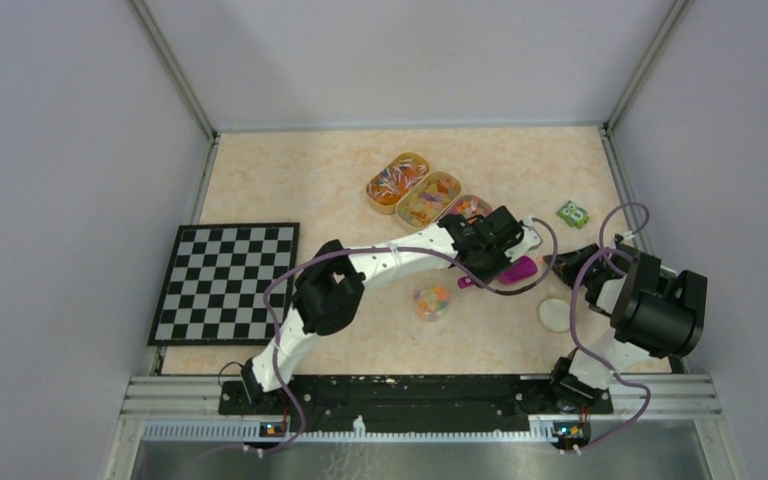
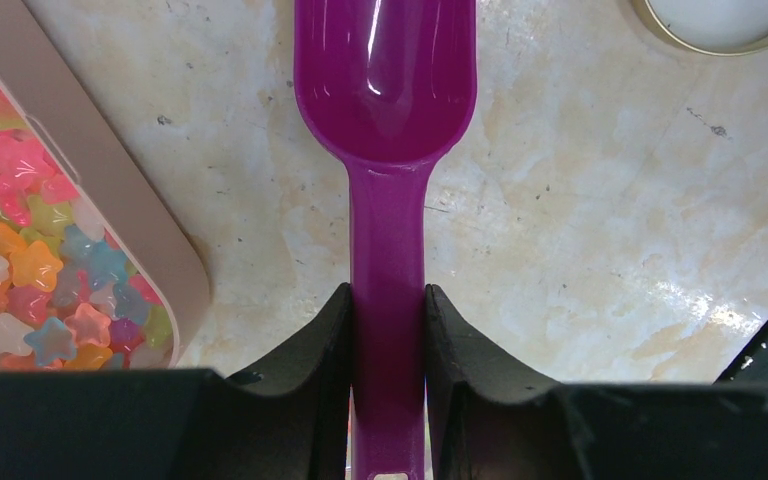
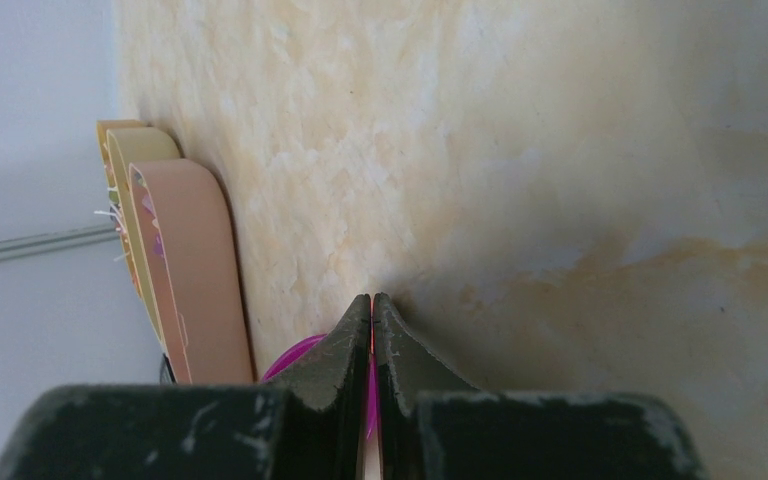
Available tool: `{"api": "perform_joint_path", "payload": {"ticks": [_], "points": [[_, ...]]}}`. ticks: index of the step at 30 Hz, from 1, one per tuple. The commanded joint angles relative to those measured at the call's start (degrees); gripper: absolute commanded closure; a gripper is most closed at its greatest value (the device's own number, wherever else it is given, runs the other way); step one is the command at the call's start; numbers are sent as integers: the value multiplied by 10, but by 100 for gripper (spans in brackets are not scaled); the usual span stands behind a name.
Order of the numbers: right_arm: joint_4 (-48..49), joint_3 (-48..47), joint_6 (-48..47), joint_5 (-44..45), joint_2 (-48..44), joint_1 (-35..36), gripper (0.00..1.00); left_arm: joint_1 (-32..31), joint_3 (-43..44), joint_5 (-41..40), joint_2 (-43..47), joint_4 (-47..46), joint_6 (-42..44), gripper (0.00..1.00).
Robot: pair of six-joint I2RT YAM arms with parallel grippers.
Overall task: Pack the candies
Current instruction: Scoop the fake candies from the storage box.
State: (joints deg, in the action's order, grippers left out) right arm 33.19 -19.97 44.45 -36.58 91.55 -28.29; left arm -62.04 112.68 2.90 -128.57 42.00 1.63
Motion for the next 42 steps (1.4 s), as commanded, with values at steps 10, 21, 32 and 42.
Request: {"api": "perform_joint_path", "payload": {"ticks": [10,21,32,42], "points": [[-5,-26,-31,-11,-8,-4,97,-2,60,-11,-22,34,5,100],[-13,-15,-37,-33,20,28,97,-2,62,2,-28,17,0,100],[-14,-14,-44,-61,23,30,97,-2,60,-4,-25,4,-3,100],[-29,7,-38,-101,-65,30,96,-2,50,-20,-22,13,-4,100]]}}
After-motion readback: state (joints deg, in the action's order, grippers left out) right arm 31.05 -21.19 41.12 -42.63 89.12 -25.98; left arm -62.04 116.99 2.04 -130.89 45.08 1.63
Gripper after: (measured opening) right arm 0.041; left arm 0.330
